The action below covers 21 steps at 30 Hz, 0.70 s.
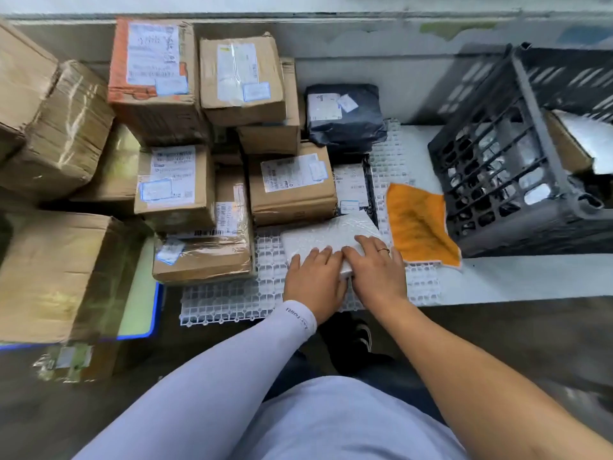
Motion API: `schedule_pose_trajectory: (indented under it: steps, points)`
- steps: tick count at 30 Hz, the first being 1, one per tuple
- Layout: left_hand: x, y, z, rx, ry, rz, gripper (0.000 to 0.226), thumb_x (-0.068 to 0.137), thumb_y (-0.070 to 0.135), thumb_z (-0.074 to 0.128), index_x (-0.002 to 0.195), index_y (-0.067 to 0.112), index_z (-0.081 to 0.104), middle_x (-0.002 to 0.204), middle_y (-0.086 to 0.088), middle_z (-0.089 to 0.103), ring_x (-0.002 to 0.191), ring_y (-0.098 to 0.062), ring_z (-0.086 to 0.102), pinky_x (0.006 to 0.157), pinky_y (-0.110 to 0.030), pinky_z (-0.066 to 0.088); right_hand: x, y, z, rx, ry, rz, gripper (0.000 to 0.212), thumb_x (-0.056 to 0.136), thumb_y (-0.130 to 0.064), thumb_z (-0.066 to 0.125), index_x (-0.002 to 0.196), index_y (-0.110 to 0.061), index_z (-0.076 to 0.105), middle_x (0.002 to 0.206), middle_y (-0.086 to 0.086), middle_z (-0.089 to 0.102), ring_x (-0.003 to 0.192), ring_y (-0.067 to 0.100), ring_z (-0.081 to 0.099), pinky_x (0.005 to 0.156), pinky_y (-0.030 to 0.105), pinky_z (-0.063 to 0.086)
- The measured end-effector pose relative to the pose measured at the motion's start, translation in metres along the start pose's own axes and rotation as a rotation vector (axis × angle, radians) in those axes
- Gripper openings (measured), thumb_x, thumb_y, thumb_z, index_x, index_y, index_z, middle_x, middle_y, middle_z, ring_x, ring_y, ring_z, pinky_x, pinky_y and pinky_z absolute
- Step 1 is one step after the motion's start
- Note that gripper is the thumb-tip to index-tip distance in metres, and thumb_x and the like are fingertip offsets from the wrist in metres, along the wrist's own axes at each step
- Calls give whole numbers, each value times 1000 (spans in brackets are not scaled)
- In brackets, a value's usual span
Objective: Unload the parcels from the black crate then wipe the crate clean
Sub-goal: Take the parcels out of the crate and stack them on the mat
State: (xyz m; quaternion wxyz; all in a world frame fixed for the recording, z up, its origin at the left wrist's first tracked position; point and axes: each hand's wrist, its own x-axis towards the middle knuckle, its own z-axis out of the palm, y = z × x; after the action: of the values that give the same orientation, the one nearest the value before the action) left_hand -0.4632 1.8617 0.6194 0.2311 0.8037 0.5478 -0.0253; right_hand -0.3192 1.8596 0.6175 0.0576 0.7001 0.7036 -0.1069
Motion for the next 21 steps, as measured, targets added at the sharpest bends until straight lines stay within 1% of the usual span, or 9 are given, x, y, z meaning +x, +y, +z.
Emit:
schedule_pose_trajectory:
  steps: [2,4,6,7,10,14,16,18,21]
  points:
    - [0,9,-15,19,56,0,40,99,31,50,138,24,55,136,0,63,128,-24,57,109,-46,38,3,0,-8,-20,-15,-5,45,92,-13,65,133,-31,61,157,4,44,146,29,38,109,52,36]
    - [-3,19,-29,71,84,-26,31,97,24,50,127,23,62,122,1,69,113,-25,65,92,-41,46,7,2,-16,-42,-33,-28,43,97,-15,58,136,-34,57,158,2,42,146,28,37,107,48,36]
    - [-7,30,-41,124,91,-60,22,98,19,50,116,22,62,111,1,70,101,-26,68,73,-37,44,10,3,-26,-72,-34,-51,41,100,-15,52,135,-35,57,154,1,44,142,27,40,102,46,38]
    - [-7,35,-47,143,86,-80,17,98,15,50,109,21,60,107,1,70,96,-28,69,69,-35,42,11,4,-31,-89,-19,-61,40,100,-14,51,133,-34,59,152,1,47,139,27,43,99,45,39]
    - [-2,51,-65,169,77,-135,18,96,8,48,93,25,54,97,-1,69,89,-29,70,65,-33,43,16,9,-45,-123,60,-95,36,96,-10,52,122,-31,65,140,1,56,129,28,51,91,42,41]
    - [6,72,-89,166,84,-217,24,97,5,46,96,23,63,95,-3,66,89,-29,68,68,-35,44,21,16,-66,-99,170,-162,29,92,-8,55,110,-24,72,120,3,65,114,32,60,86,42,42]
    - [10,76,-97,133,117,-257,22,97,5,46,94,22,60,103,-6,69,96,-33,69,70,-36,43,26,19,-76,-113,236,-200,23,86,-7,60,99,-20,74,105,5,69,100,33,64,80,42,45]
    - [16,74,-103,87,153,-317,20,96,6,48,93,19,63,102,-6,70,94,-33,69,70,-36,44,33,24,-86,-144,328,-232,21,78,-2,63,87,-17,75,92,7,71,85,33,66,75,42,46]
    - [26,62,-111,-100,206,-394,21,94,14,58,89,26,74,88,-3,71,79,-30,65,67,-34,47,44,36,-99,-102,538,-259,24,76,0,57,85,-14,74,99,12,72,84,34,65,77,43,45]
